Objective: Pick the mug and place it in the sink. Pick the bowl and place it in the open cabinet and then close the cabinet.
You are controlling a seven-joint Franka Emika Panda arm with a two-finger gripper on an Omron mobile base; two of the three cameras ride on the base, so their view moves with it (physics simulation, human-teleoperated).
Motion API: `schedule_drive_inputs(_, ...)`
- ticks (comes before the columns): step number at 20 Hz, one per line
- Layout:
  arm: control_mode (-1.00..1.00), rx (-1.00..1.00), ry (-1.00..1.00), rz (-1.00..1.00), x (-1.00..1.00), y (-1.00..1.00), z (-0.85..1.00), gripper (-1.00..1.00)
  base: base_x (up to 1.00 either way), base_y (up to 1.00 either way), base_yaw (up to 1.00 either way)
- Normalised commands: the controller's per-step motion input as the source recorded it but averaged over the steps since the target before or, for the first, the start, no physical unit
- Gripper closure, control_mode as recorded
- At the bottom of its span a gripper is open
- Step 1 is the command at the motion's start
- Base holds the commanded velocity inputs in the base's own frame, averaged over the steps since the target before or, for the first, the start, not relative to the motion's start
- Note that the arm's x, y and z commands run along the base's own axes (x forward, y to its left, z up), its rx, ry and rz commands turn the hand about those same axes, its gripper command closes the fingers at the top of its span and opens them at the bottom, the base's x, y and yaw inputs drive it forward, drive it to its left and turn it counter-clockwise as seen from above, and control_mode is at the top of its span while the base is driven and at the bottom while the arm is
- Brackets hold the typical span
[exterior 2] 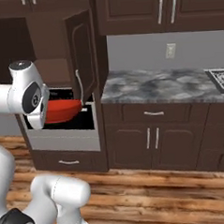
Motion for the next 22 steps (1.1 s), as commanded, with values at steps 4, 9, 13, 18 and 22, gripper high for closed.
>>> schedule_drive_inputs(4, 1.00, 0.00, 0.00, 0.00, 0.00, 0.00, 0.00, 1.00, 0.00, 0.89, -0.25)
schedule_drive_inputs(9, 1.00, 0.00, 0.00, 0.00, 0.00, 0.00, 0.00, 1.00, -0.02, 0.35, -0.02)
schedule_drive_inputs(13, 1.00, 0.00, 0.00, 0.00, 0.00, 0.00, 0.00, 1.00, 0.42, 0.00, 0.19)
schedule_drive_inputs(18, 1.00, 0.00, 0.00, 0.00, 0.00, 0.00, 0.00, 1.00, 0.55, 0.46, 0.20)
schedule_drive_inputs(22, 1.00, 0.00, 0.00, 0.00, 0.00, 0.00, 0.00, 1.00, 0.42, 0.35, 0.10)
